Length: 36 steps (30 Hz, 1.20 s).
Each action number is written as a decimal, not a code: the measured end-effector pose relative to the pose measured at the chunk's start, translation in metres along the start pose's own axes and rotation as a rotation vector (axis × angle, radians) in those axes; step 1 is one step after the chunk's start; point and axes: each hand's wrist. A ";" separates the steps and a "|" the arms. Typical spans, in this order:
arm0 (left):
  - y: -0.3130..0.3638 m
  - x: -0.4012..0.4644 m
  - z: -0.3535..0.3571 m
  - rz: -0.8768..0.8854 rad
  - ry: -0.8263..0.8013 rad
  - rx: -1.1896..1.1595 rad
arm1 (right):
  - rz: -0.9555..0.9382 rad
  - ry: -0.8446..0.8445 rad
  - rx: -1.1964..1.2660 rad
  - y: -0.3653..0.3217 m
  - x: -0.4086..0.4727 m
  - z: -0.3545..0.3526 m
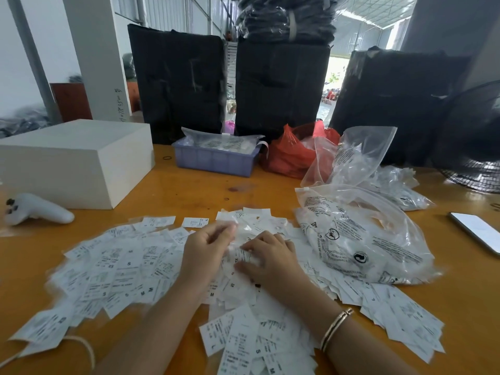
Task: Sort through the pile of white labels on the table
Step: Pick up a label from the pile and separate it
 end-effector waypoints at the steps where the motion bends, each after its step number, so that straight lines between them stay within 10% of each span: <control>1: 0.000 0.000 0.000 0.005 0.001 0.001 | 0.026 0.019 0.059 0.001 0.000 0.000; 13: -0.006 0.007 0.000 0.001 0.108 0.180 | 0.067 0.142 0.298 0.002 -0.002 -0.007; 36: 0.004 -0.001 -0.001 0.094 0.142 0.084 | 0.196 0.087 -0.160 0.021 0.002 -0.014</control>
Point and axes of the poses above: each hand's wrist, its own x-axis towards the middle knuckle, its own z-axis out of the palm, y = z × x, and after that the axes turned 3 degrees about y, right-handed
